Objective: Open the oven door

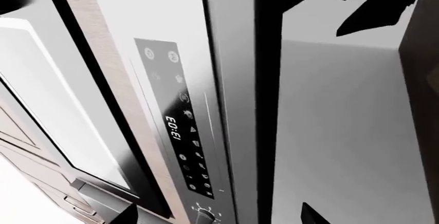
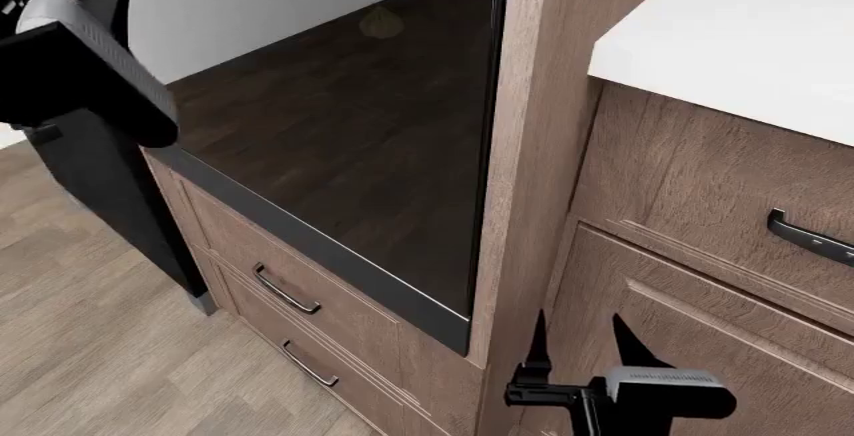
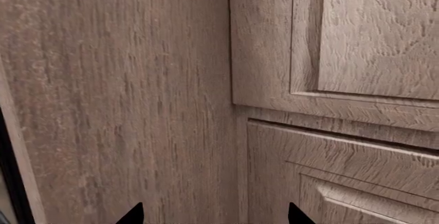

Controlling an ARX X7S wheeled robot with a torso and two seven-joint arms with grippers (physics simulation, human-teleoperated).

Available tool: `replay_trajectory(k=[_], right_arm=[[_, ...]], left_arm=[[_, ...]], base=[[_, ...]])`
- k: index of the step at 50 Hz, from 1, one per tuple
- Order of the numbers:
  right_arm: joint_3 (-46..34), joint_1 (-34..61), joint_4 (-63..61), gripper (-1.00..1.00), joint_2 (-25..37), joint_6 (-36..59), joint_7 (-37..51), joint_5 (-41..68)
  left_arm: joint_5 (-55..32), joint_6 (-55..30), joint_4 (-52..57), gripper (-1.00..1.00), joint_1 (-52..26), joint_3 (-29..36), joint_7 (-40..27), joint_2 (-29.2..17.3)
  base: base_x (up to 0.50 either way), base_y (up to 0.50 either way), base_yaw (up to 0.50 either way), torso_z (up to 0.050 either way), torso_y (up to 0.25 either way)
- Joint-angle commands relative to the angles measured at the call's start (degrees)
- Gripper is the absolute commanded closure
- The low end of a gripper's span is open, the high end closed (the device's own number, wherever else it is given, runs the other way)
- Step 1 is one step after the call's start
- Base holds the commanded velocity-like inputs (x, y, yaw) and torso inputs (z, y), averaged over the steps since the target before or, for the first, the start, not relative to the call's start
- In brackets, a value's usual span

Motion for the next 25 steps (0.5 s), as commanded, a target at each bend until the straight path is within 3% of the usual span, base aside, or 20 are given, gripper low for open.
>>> replay_trajectory(k=[1,25], right_arm=[[0.0,-0.3,0.0,-1.00,0.2,-0.2,0.5,0.2],[-0.1,-0.3,-0.6,-1.00,0.2,0.0,2.0,0.1]], left_arm=[[0.9,5.0,-9.6,-1.00,-10.9,4.5,2.2,4.5],[0.1,13.7,-23.9,-1.00,-21.3,10.7,4.3,11.9]], base=[[0.00,0.00,0.00,0.000,0.000],[0.00,0.00,0.00,0.000,0.000]])
